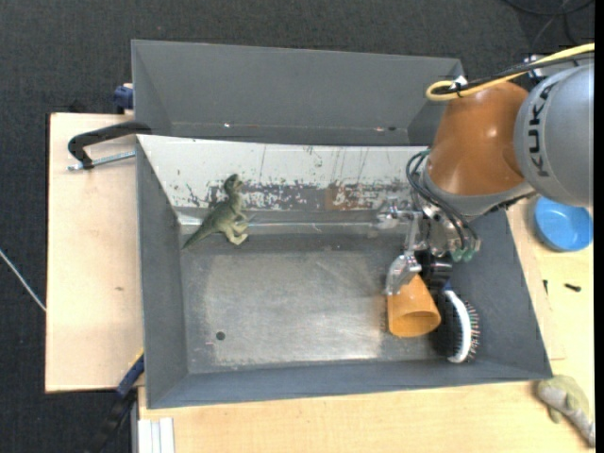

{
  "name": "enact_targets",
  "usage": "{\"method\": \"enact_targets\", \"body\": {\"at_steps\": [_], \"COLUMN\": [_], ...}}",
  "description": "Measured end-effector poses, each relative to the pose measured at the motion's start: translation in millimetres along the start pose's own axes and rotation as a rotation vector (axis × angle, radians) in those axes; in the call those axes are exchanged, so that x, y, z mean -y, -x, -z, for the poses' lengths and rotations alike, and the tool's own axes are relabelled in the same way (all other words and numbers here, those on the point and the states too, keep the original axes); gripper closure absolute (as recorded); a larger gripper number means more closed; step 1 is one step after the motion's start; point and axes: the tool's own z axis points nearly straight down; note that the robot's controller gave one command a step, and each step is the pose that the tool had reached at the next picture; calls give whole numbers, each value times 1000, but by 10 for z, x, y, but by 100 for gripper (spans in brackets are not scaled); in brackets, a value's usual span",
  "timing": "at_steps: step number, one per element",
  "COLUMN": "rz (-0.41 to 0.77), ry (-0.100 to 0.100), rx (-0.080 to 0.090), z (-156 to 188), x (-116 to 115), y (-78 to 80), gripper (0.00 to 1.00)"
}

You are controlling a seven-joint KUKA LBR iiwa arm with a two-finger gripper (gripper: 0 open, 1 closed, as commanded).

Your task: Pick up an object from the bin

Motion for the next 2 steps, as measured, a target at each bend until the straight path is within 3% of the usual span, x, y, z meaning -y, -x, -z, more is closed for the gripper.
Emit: {"method": "enact_targets", "body": {"at_steps": [1, 2], "rz": [92, 80], "ry": [-1, -2], "rx": [8, 16], "z": [-34, 242], "x": [158, 958], "y": [31, 15], "gripper": [0, 0]}}
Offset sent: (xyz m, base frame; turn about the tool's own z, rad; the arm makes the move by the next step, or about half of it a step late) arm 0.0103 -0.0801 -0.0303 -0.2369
